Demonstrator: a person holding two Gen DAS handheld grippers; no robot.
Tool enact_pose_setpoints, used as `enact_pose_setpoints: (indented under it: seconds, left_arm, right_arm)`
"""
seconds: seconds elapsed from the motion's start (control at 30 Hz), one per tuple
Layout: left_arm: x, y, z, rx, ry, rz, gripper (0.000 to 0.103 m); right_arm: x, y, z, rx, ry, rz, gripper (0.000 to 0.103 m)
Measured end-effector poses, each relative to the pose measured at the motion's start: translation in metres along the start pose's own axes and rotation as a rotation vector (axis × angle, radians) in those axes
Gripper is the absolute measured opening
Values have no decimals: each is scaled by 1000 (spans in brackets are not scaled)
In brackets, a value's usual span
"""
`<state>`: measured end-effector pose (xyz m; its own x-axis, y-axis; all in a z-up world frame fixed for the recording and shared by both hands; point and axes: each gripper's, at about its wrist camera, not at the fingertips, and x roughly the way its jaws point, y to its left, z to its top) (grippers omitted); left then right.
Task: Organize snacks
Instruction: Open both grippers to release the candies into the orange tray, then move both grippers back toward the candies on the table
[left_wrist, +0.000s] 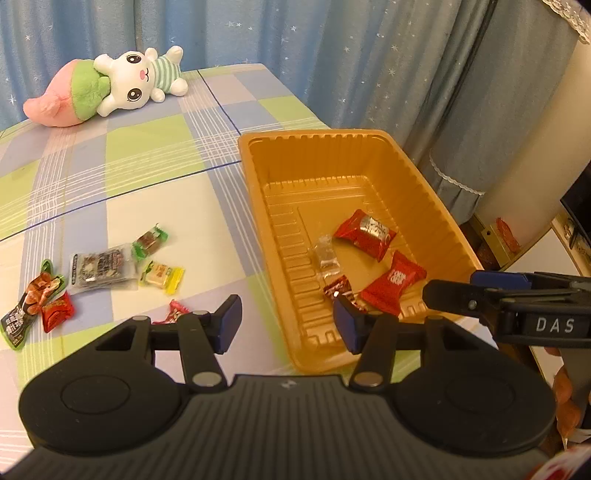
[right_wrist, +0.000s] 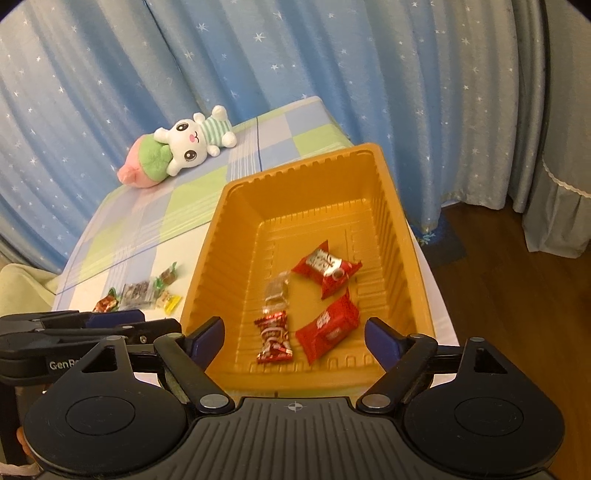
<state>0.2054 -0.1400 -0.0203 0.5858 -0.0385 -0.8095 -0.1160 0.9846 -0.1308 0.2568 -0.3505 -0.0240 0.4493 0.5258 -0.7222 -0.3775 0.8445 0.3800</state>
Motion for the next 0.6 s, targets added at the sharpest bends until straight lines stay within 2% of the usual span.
enact_pose_setpoints:
  seconds: [0.27,0.6]
  left_arm:
    - [-15,19,-15,23,19,-12,52]
    - [-36,68,-32,13,26,-14,52]
  right_arm:
    - [-8,23,-21,15,7,-30,83]
    - [0,71,-38,15,32,-36,83]
